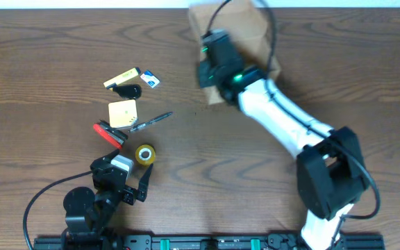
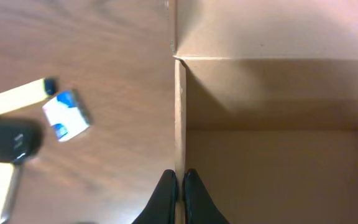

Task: Pack container
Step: 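Grip the box wall with the right gripper and drag it toward center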

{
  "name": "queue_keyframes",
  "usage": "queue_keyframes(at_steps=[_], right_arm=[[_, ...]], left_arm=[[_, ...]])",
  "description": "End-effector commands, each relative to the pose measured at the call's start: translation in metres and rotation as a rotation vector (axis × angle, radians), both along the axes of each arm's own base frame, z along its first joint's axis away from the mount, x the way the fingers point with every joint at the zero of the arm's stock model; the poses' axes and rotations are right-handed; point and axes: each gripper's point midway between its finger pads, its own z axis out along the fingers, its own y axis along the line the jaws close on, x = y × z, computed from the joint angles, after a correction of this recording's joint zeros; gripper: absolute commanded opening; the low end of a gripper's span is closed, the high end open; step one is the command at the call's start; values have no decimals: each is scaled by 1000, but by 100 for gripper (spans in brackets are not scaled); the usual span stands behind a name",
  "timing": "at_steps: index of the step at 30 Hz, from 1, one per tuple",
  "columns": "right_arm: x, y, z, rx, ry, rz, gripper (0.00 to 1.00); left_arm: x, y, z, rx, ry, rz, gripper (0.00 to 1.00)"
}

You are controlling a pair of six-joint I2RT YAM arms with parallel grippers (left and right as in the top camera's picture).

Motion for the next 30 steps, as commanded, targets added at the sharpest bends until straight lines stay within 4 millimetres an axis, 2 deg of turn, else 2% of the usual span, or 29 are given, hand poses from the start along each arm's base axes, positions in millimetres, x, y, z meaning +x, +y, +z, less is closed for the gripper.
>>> queue_keyframes(at_steps=[1,8,12,16,22,30], right_arm=[[-9,12,29,30,-80,-153,1],[-44,52,37,27,-154,-205,2],[-54,63,27,-12,-169,-195,1],[-56,66,10,-44,-151,-187,2],[-52,60,7,-68,-162,-209,2],[-56,68,-8,-62,-120,-174,2]], left_arm=[[-1,-1,-8,-3,15,-10,95],[-1,-1,-8,-3,15,-10,95],[-1,-1,-8,-3,15,-10,95],[-1,-1,-8,-3,15,-10,95],[-1,-1,-8,-3,15,-10,95],[-1,-1,-8,-3,15,-10,95]])
